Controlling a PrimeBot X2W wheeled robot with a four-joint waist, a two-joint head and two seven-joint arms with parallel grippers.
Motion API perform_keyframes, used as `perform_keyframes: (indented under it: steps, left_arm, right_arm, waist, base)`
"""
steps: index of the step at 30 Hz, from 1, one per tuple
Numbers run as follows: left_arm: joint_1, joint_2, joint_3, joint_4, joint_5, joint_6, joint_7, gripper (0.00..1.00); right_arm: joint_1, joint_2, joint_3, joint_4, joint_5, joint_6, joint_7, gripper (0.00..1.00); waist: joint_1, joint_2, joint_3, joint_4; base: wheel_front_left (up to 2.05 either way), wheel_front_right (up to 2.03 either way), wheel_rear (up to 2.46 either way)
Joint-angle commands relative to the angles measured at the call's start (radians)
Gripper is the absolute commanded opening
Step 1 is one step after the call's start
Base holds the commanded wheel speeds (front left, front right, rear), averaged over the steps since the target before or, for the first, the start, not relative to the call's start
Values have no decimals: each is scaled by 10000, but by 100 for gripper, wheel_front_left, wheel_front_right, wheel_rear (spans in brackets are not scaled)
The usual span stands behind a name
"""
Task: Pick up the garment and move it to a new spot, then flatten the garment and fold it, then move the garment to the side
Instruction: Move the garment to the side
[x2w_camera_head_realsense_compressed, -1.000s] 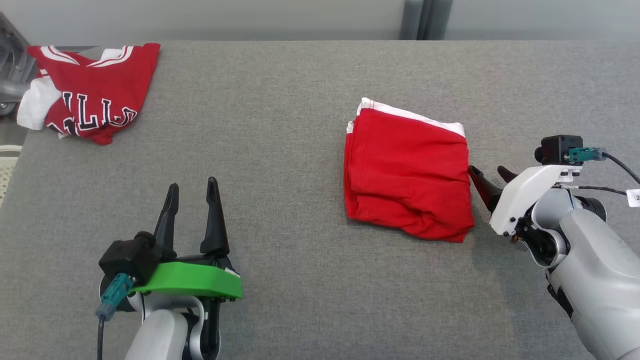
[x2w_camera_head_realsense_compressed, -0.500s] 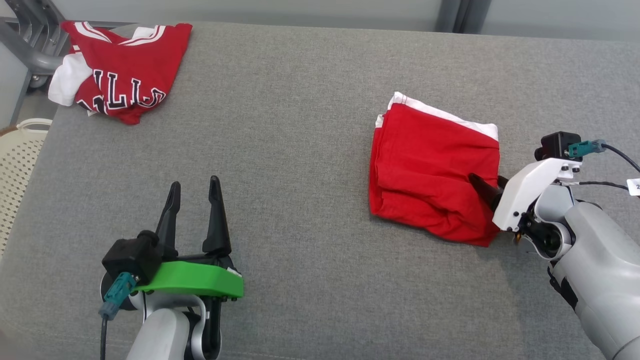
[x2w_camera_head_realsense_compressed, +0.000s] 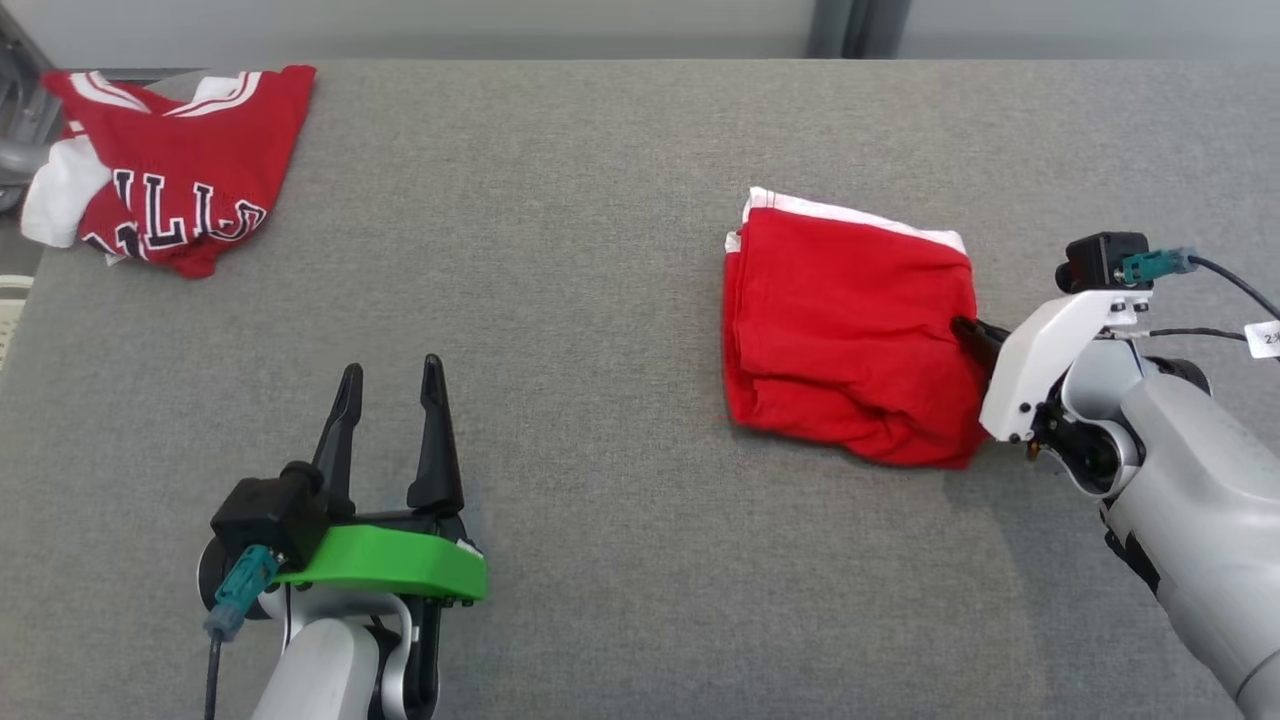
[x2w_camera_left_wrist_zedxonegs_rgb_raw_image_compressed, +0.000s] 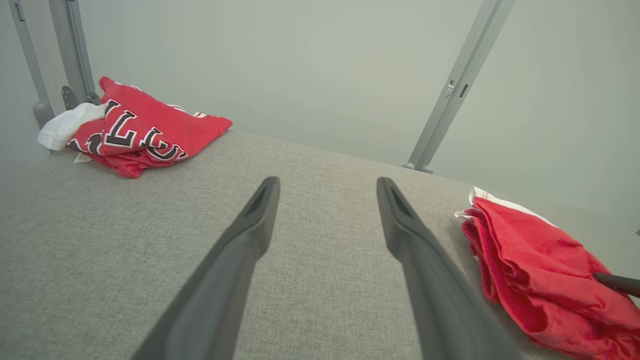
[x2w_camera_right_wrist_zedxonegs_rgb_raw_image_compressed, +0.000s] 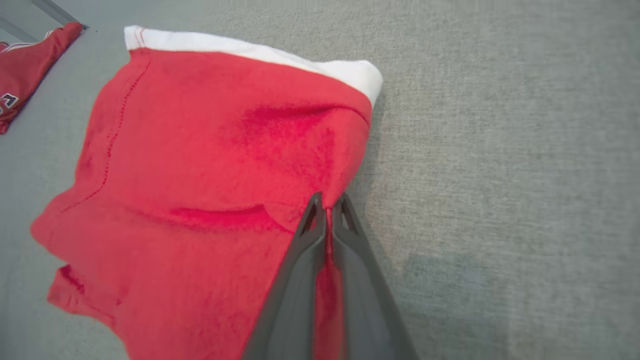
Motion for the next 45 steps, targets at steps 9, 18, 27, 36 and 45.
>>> perform_keyframes:
  steps: [9,18,27,36,45]
  left_arm:
    - [-296,183,-209,-89,234,24,37,100]
    - [-685,464,-349,-233,440,84,311,100]
    - [-889,697,-410,-525,534,151,569,100]
    - [-1066,883,-366,-953,620,283,740,100]
    - [-1286,1114,-452,-1778,807,395,979,100]
  right_arm:
    - [-861,-668,537,-82,-140,0,-216,0]
    - [-1478,-920,762,12,-40,0,-503,0]
    - [-1946,-941,891,355,-47,0,-858,0]
    - [-2761,-1319,1068,1103,-738,0,-1439,0]
    - [-4074,-2266,1263,2372,-2094,-1,-2234,0]
  waist:
    - [0,0,382,-2174]
    - [0,0,939,-4035]
    - [0,0,1341,-4427]
    - [0,0,1865,-3948]
    - [0,0,2752,-3204]
  base:
    - [0,0,0]
    - [0,0,0]
    - [0,0,0]
    - [0,0,0]
    - [0,0,0]
